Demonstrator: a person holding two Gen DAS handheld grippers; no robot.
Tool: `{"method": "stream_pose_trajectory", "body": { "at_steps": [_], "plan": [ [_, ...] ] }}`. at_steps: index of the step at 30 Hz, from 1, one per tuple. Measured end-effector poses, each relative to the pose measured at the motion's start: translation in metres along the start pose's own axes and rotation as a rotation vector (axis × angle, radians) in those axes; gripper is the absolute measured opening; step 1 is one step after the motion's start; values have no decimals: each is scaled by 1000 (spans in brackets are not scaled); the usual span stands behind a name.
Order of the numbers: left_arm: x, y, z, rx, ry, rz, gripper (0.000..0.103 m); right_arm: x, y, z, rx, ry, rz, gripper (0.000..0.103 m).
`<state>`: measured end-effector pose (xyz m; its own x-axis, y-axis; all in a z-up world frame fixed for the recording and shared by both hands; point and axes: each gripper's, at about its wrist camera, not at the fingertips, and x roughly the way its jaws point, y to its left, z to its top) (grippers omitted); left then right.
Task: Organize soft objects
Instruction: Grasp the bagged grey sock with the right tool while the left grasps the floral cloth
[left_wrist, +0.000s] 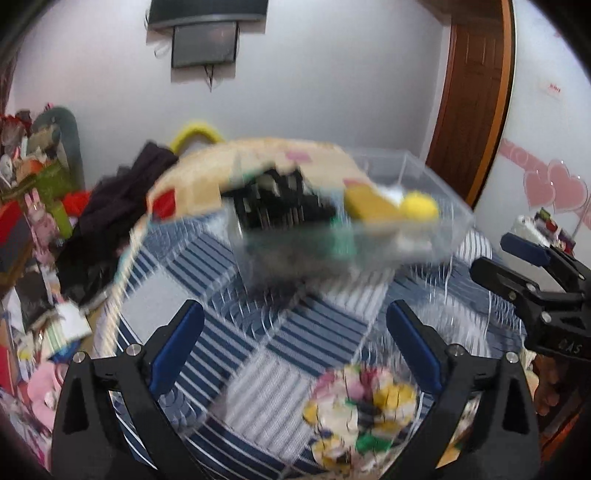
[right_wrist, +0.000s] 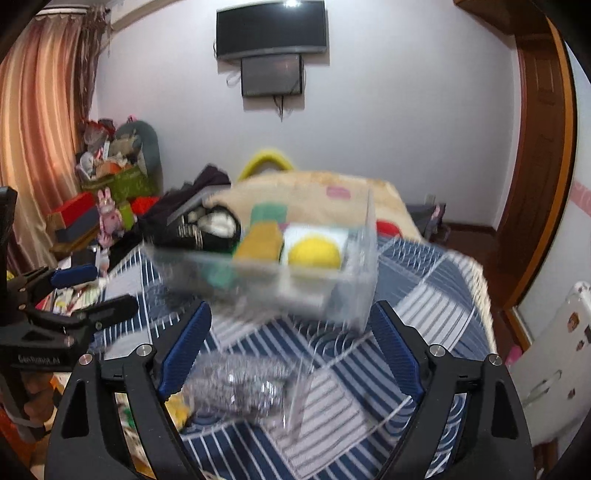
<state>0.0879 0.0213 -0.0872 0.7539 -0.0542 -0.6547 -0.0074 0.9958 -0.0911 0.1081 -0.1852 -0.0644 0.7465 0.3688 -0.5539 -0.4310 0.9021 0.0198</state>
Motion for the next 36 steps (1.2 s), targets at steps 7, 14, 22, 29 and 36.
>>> {"method": "stream_pose_trajectory", "body": {
  "at_steps": [7,14,22,29,36],
  "plan": [
    [18,4,-33,-56,116,-62,100,35,3,-23,54,136,51,86],
    [30,-6,-50,-30,149,-79,85,46,20,-37,-2,191,65,80],
    [22,-18,-55,15,119,-159,25,45,31,-42,-67,187,93,37],
    [13,-15,-53,2,102,-166,14,31,19,-36,-9,121,57,29],
    [-8,-4,-38,-4,23,-89,13,14,7,-22,45,56,25,28]
  ]
}}
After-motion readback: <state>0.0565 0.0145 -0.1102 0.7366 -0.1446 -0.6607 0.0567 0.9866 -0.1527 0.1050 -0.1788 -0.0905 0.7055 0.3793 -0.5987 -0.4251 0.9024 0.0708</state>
